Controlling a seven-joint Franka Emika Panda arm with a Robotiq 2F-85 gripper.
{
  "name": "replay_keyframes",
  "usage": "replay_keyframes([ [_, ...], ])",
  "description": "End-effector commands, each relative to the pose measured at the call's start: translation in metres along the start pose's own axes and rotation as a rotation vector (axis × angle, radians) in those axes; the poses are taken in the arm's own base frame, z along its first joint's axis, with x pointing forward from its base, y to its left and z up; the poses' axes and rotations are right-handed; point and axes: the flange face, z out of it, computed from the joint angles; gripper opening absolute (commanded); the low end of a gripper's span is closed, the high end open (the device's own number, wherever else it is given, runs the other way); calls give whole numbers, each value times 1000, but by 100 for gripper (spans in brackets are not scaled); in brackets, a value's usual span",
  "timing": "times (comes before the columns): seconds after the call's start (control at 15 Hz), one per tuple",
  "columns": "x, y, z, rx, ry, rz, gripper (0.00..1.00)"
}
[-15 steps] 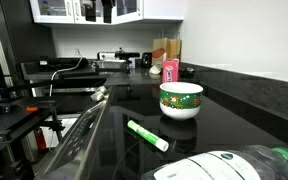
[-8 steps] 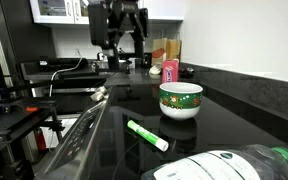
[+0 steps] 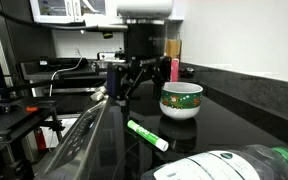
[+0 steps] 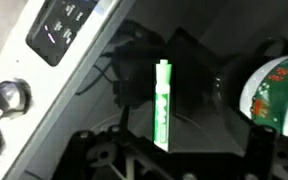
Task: Put the marker in the mug
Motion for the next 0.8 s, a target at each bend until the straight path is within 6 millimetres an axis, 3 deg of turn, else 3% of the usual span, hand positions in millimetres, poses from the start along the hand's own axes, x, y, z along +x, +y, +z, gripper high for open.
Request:
replay_keyframes([
  [0.0, 10, -6, 24, -12, -42, 67, 100],
  [0.4, 29, -13, 55, -51, -59, 100, 100],
  [0.47, 32, -14, 57, -52, -58, 101, 75],
  [0.53, 35, -15, 57, -51, -55, 95, 74],
  [0.73, 42, -14, 51, -62, -47, 96, 50],
])
